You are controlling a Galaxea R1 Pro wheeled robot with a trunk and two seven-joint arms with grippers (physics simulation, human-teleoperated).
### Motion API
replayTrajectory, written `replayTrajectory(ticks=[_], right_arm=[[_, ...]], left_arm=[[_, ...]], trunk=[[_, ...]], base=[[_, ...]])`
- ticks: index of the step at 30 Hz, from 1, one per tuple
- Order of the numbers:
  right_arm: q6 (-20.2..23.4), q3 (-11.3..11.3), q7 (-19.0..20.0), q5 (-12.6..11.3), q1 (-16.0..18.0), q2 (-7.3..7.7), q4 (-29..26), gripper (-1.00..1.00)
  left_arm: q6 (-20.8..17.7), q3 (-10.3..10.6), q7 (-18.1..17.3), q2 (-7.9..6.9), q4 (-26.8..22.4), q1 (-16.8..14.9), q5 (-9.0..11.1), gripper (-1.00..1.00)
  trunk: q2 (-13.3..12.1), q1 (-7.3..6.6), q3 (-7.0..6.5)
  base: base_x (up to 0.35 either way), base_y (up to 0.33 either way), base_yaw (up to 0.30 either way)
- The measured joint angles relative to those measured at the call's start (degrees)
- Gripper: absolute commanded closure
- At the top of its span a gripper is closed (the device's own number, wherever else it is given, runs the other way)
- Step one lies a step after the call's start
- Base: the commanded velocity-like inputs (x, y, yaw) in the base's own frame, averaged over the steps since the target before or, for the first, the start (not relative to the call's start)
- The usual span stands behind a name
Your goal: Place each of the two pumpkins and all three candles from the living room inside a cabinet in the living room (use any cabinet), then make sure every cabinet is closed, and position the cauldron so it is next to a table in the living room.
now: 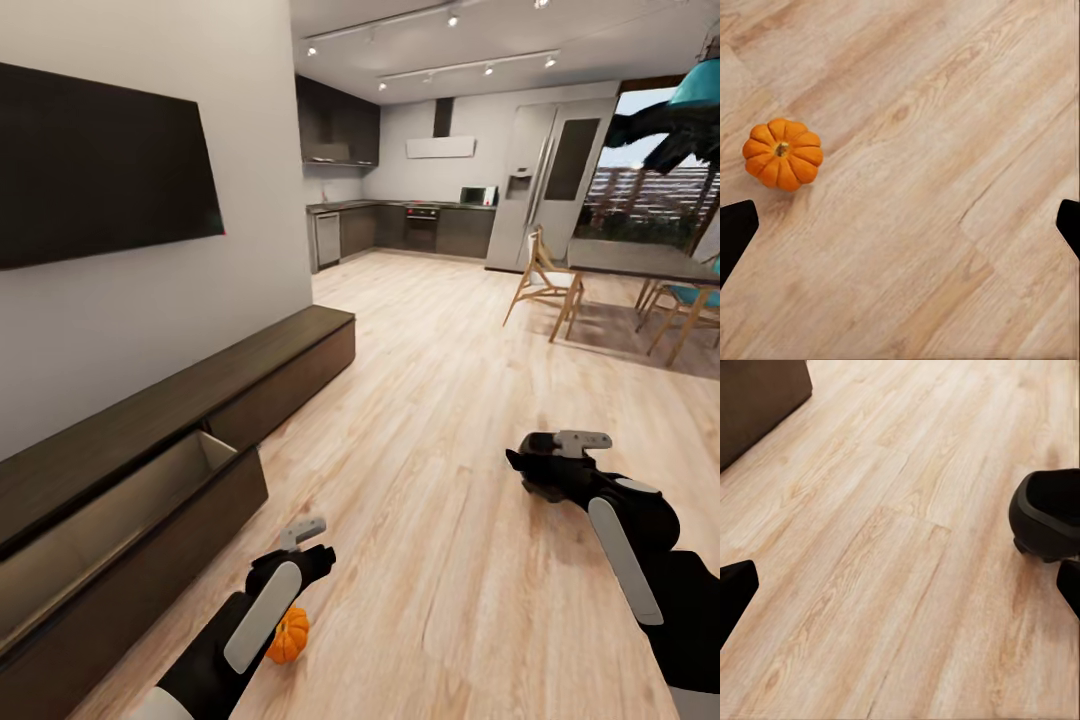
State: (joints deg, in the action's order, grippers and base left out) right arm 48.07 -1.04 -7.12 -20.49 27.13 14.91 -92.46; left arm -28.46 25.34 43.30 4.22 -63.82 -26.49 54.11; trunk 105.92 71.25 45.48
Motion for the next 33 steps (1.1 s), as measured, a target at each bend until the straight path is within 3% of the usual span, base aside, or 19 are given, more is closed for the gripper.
replayTrajectory(ticks=[10, 28, 33], right_arm=[[0.11, -0.12, -0.11, 0.02, 0.08, 0.0, 0.04, -1.0], [0.31, -0.25, -0.25, -0.02, 0.32, 0.0, 0.21, -1.0], [2.55, -1.05, -4.0, -0.34, 0.92, 0.01, 1.37, -1.0]], left_arm=[[0.1, -0.01, 0.06, -0.07, 0.0, 0.0, 0.01, -1.0], [-0.01, 0.09, -0.06, 0.0, 0.0, 0.0, -0.04, -1.0], [-0.22, 0.04, -0.08, -0.04, 0.0, 0.0, 0.15, -1.0]], trunk=[[0.0, -0.01, 0.0], [0.0, -0.02, 0.0], [0.0, -0.02, 0.0]], base=[[0.143, -0.301, -0.266], [0.267, -0.211, -0.267], [0.306, -0.154, -0.267]])
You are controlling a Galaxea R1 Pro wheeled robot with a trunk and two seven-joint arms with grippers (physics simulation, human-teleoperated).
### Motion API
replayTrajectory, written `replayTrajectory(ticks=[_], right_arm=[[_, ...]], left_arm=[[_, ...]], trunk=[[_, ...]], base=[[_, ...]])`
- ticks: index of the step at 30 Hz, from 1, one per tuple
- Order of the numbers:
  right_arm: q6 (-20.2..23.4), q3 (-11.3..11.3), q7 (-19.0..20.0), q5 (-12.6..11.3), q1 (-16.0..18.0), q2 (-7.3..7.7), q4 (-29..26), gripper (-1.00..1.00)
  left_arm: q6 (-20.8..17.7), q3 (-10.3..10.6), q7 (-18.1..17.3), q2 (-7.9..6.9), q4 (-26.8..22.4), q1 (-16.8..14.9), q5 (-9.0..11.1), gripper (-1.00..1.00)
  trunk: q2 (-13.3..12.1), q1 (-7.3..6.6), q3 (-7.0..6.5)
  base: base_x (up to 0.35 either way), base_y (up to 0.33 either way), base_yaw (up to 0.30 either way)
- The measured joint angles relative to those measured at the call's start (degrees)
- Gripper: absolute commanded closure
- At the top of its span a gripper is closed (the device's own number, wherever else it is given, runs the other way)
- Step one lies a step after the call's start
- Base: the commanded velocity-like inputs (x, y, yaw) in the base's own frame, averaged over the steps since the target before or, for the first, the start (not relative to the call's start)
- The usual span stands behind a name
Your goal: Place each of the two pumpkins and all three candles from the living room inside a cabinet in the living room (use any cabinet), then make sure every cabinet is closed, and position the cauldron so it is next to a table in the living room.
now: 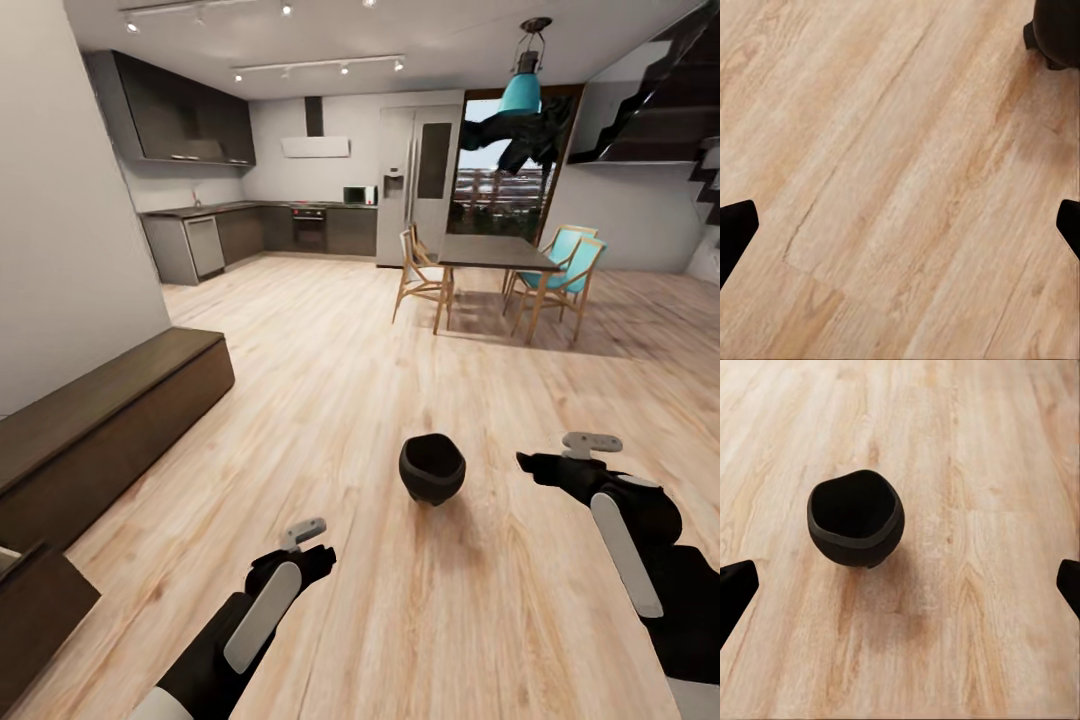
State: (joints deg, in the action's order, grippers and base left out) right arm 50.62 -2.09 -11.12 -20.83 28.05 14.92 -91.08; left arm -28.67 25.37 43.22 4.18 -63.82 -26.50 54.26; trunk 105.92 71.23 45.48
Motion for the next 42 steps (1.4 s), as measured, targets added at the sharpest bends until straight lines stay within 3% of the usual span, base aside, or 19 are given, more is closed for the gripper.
replayTrajectory(ticks=[4, 5, 6, 8, 21, 42], right_arm=[[0.24, -0.11, -0.8, 0.04, 0.78, 0.0, 2.48, -1.0], [0.25, -0.12, -1.03, 0.05, 1.42, 0.0, 3.9, -1.0], [0.21, -0.13, -1.83, 0.06, 4.13, -0.01, 9.6, -1.0], [0.18, -0.13, -1.93, -0.01, 4.42, 0.0, 10.28, -1.0], [0.1, -0.04, -2.01, 0.21, 4.56, -0.04, 10.48, -1.0], [0.11, -0.03, -2.02, 0.3, 4.53, 0.0, 10.23, -1.0]], left_arm=[[-0.13, -0.04, 0.0, -0.02, 0.0, 0.0, 0.17, -1.0], [-0.14, -0.04, 0.0, -0.02, 0.0, 0.0, 0.18, -1.0], [-0.16, -0.08, 0.01, -0.03, 0.01, -0.01, 0.2, -1.0], [-0.17, -0.1, 0.01, -0.03, 0.0, 0.0, 0.23, -1.0], [-0.22, -0.06, -0.18, -0.74, -0.05, 0.09, 0.58, -1.0], [-0.17, -0.06, 0.01, -0.81, -0.2, 0.41, 0.4, -1.0]], trunk=[[0.0, 0.0, 0.0], [0.0, 0.0, 0.0], [-0.01, 0.0, 0.0], [0.0, 0.0, 0.0], [0.0, 0.0, 0.0], [0.0, 0.0, 0.0]], base=[[0.315, -0.092, -0.267], [0.326, 0.001, -0.267], [0.326, 0.013, -0.267], [0.327, 0.05, -0.267], [0.326, 0.05, -0.267], [0.293, -0.196, -0.267]])
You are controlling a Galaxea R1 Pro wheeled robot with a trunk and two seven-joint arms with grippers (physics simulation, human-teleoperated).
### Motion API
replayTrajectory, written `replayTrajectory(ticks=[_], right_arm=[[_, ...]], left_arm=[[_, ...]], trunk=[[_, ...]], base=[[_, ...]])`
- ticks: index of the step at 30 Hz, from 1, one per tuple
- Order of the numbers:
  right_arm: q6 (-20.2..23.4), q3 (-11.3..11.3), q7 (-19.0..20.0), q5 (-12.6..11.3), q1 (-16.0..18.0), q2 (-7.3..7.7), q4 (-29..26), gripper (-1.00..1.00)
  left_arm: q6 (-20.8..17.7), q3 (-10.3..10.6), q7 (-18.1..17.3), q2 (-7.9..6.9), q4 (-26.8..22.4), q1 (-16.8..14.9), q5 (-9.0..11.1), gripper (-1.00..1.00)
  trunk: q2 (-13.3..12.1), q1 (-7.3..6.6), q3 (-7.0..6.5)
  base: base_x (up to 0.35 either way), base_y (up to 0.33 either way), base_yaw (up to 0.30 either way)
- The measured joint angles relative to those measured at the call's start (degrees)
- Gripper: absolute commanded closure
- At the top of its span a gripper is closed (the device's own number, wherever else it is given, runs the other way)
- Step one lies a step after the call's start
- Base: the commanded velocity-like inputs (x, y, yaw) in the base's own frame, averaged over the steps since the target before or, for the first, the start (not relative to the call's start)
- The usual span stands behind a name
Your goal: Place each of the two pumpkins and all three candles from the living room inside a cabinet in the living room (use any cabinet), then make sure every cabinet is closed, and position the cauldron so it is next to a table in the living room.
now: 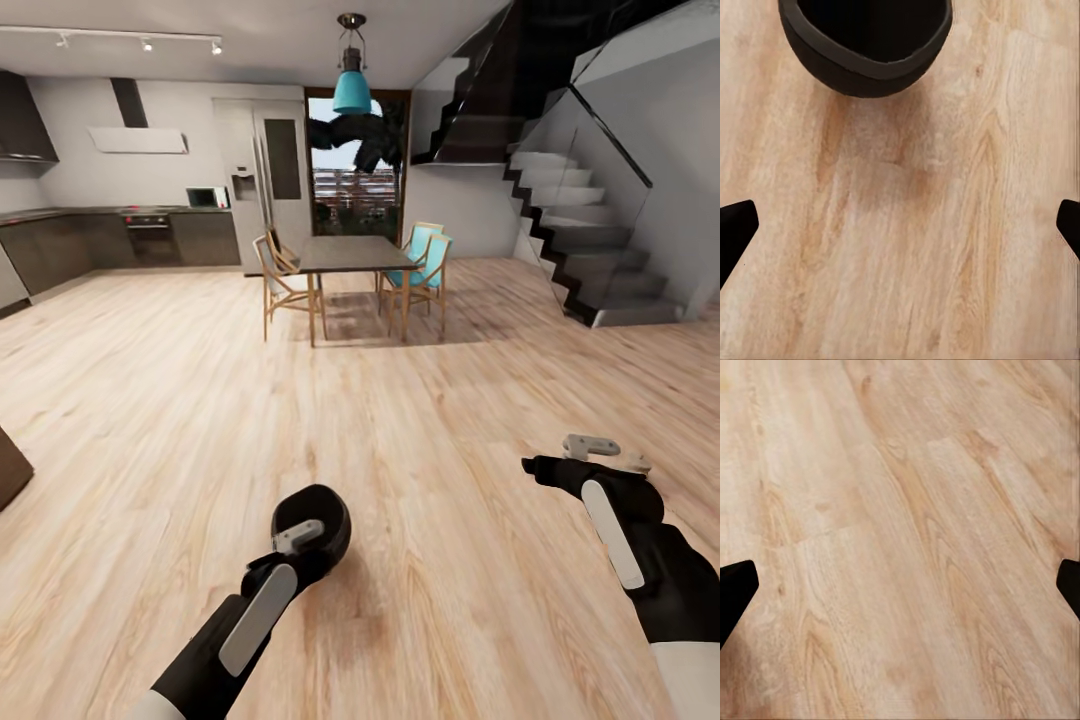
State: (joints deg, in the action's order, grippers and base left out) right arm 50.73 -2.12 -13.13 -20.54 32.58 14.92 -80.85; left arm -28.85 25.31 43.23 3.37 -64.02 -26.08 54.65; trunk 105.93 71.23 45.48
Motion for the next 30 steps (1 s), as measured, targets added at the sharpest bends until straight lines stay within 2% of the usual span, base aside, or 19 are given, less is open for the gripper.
replayTrajectory(ticks=[3, 6, 7, 8, 9, 11, 13, 15, 21, 30], right_arm=[[0.02, 0.0, 0.0, -0.01, 0.0, 0.0, 0.02, -1.0], [0.02, 0.0, 0.0, -0.03, 0.0, 0.0, 0.03, -1.0], [0.03, 0.0, 0.0, -0.05, 0.0, 0.0, 0.07, -1.0], [0.04, 0.0, 0.0, -0.04, 0.0, 0.0, 0.06, -1.0], [0.06, -0.02, 0.0, -0.06, -0.01, 0.01, 0.06, -1.0], [0.07, -0.05, 0.0, -0.05, -0.01, 0.01, 0.06, -1.0], [0.08, -0.07, 0.0, -0.06, -0.01, 0.01, 0.08, -1.0], [0.08, -0.09, 0.01, -0.1, -0.01, 0.01, 0.09, -1.0], [0.07, -0.02, 0.07, -0.23, -0.02, 0.01, 0.1, -1.0], [0.08, -0.01, 0.1, -0.2, -0.02, 0.02, 0.04, -1.0]], left_arm=[[0.12, -0.44, 0.04, -0.35, -0.43, 0.65, 0.01, -1.0], [0.25, -3.32, 0.05, -2.02, -2.22, 1.94, 0.1, -1.0], [0.26, -5.56, 0.03, -2.96, -3.81, 3.3, 0.07, -1.0], [0.3, -6.87, 0.03, -3.44, -4.77, 4.13, 0.18, -1.0], [0.21, -9.67, -0.03, -4.19, -6.57, 5.74, 0.06, -1.0], [0.25, -12.51, -0.11, -5.0, -8.09, 7.32, 0.13, -1.0], [0.4, -17.77, -0.33, -6.17, -9.79, 9.71, 0.08, -1.0], [0.51, -21.32, -1.18, -6.78, -10.52, 11.21, 0.11, -1.0], [0.49, -23.99, -3.78, -7.42, -10.9, 12.53, 0.04, -1.0], [0.46, -24.67, -4.75, -7.72, -10.87, 12.83, 0.01, -1.0]], trunk=[[0.0, 0.0, 0.0], [0.0, 0.0, 0.0], [0.0, 0.0, 0.0], [0.0, 0.0, 0.0], [0.0, 0.0, 0.0], [0.0, 0.0, 0.0], [0.0, 0.0, 0.0], [0.0, 0.0, 0.0], [0.0, 0.0, 0.0], [0.0, 0.0, 0.0]], base=[[0.282, -0.21, -0.266], [0.282, -0.209, -0.267], [0.284, -0.203, -0.266], [0.291, -0.193, -0.266], [0.294, -0.187, -0.267], [0.299, -0.172, -0.267], [0.308, -0.141, -0.267], [0.313, -0.114, -0.267], [0.322, -0.052, -0.267], [0.329, -0.005, -0.266]])
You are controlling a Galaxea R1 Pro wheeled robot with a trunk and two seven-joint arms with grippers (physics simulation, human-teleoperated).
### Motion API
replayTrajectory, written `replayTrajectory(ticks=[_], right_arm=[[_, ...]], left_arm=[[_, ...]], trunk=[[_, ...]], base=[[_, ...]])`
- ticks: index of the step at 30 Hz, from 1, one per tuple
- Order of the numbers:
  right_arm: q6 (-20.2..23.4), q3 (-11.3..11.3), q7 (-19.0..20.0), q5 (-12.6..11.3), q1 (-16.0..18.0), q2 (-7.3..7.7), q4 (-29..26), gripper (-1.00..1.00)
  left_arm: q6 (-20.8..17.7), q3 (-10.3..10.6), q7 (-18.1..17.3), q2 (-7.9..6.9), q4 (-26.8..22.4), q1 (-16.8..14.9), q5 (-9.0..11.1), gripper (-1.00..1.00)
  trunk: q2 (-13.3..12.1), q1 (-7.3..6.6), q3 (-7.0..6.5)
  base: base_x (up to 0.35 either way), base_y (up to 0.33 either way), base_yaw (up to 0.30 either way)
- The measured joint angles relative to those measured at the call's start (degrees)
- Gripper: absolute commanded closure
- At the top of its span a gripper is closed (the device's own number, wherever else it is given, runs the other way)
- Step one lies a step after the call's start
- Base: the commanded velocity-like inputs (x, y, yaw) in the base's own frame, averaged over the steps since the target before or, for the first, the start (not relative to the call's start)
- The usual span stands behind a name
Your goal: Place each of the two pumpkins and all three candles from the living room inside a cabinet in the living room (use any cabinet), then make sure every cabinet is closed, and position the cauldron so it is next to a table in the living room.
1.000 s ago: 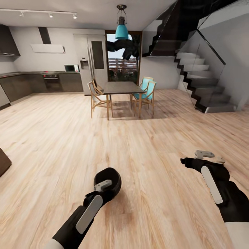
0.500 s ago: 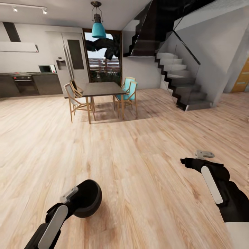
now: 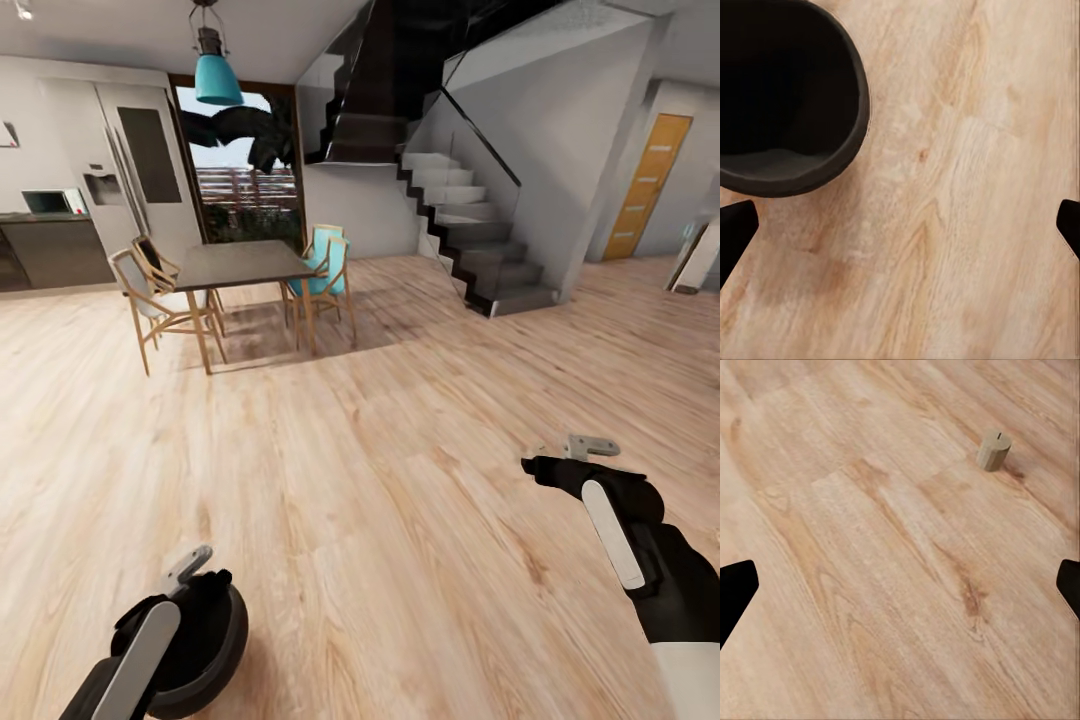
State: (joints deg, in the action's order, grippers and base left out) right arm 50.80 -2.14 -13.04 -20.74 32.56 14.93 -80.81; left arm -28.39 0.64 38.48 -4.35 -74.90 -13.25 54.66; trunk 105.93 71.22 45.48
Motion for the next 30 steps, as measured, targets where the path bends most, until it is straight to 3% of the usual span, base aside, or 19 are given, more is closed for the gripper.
replayTrajectory(ticks=[22, 30], right_arm=[[0.02, 0.0, -0.02, 0.05, 0.02, 0.0, 0.23, -1.0], [0.09, 0.24, 0.09, 0.03, 1.52, 0.0, 5.4, -1.0]], left_arm=[[-0.19, -0.01, -0.01, 0.0, 0.02, 0.0, 0.0, -1.0], [-0.13, -0.01, -0.01, -0.01, 0.31, 0.0, 0.0, -1.0]], trunk=[[0.0, 0.0, 0.0], [0.0, 0.0, 0.0]], base=[[0.33, 0.0, -0.266], [0.33, 0.0, -0.24]])
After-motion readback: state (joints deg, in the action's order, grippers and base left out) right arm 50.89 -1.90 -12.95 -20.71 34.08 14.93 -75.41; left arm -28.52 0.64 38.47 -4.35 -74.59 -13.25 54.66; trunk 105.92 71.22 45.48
